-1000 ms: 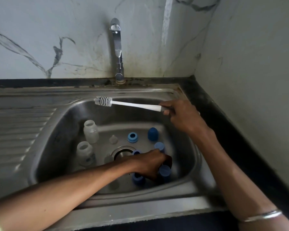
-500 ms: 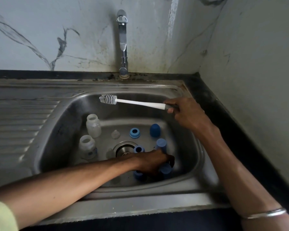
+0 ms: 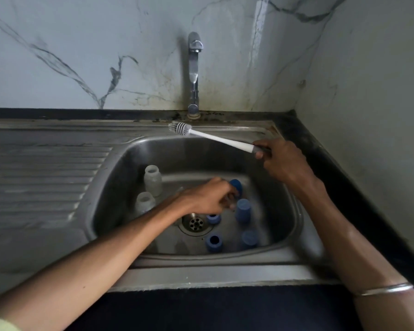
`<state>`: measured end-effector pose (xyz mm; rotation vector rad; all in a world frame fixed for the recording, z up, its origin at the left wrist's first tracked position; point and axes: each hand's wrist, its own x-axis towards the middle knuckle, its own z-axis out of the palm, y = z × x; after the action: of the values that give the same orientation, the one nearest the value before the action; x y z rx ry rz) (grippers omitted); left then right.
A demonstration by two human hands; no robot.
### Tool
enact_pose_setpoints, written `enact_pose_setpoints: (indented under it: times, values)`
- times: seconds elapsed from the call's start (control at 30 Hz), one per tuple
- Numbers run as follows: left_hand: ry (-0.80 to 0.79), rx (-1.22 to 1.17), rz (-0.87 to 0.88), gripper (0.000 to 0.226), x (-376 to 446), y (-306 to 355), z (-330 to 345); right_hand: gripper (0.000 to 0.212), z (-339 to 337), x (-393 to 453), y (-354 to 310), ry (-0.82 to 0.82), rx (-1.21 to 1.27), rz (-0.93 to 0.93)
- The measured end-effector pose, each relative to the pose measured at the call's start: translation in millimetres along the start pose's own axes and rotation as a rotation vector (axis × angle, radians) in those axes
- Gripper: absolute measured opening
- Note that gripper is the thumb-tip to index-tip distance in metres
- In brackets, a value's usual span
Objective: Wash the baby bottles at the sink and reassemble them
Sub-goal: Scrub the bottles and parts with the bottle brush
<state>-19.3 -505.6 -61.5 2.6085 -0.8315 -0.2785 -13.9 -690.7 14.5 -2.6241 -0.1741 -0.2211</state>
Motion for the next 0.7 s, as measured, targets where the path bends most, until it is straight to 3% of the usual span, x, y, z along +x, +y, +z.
enact_pose_setpoints:
  times: [0.13,0.37,0.57,0.7]
  values:
    - [0.188,-0.055,-0.095,0.021,-40,-25,-28,0.028,0,-4,-4,-0.011,0.045,-0.038]
    - [0.369,-0.018,-0.344,0.056,-115,-43,-46,0.025,-3,-18,-12,-0.034,0.004,-0.034]
    - [0.408,0.011,-0.385,0.056,-120,-48,-62,0.028,-13,-31,-16,-0.029,-0.036,0.018]
    - [0.398,0.005,-0.377,0.056,-116,-54,-61,0.03,-25,-50,-1,0.077,-0.055,0.127]
